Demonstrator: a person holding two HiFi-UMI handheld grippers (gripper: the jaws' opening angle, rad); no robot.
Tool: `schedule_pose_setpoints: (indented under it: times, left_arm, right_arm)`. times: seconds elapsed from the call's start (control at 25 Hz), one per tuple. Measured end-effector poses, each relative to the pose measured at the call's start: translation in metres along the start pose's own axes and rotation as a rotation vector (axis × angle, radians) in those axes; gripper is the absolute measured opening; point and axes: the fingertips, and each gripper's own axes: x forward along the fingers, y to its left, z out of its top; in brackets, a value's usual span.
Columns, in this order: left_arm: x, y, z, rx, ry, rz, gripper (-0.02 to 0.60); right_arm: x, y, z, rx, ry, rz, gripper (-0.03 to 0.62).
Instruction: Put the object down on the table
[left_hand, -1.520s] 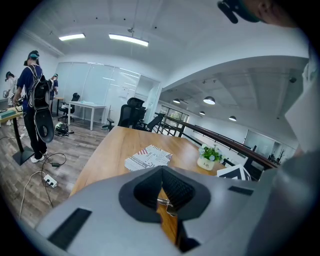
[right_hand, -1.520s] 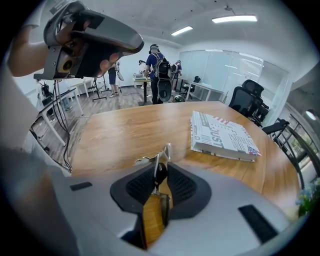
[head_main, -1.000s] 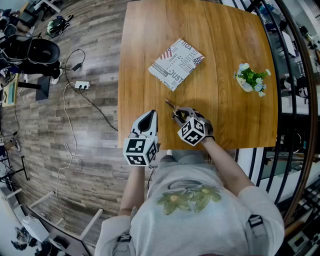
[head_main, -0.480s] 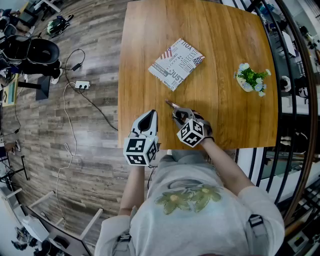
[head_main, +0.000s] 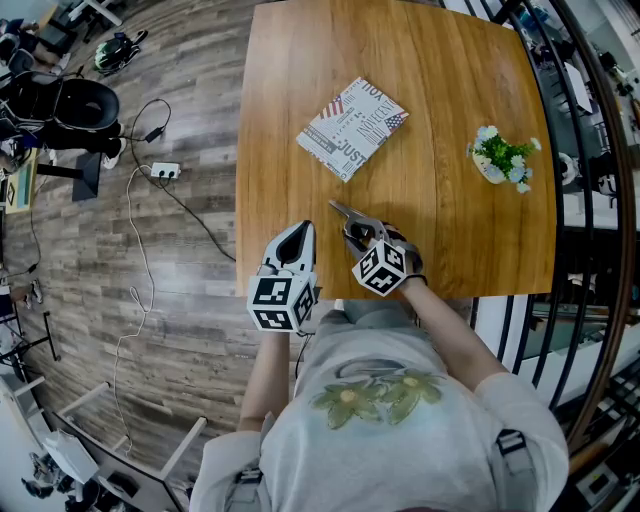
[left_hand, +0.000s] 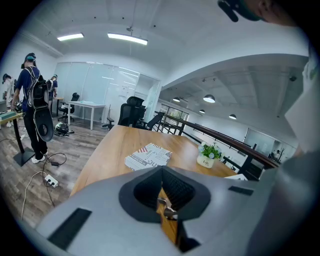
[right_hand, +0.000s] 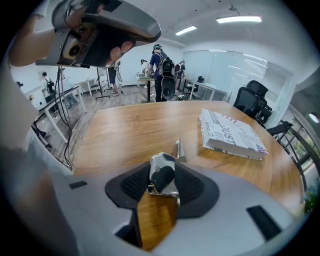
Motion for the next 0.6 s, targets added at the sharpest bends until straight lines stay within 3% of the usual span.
schedule_pose_setpoints:
  times: [0.4, 0.6]
  left_arm:
    - [-0.001, -0.004, 0.003, 0.011, -0.004, 0.0, 0.014]
    - [-0.003, -0.006, 0.004, 0.017, -0.013, 0.001, 0.014]
  right_arm:
    - [-0.003, 0.005, 0.003, 0.045, -0.006, 0.047, 0.202]
    - [-0.013, 0.003, 0.013, 0.117, -0.063, 0.062, 0.202]
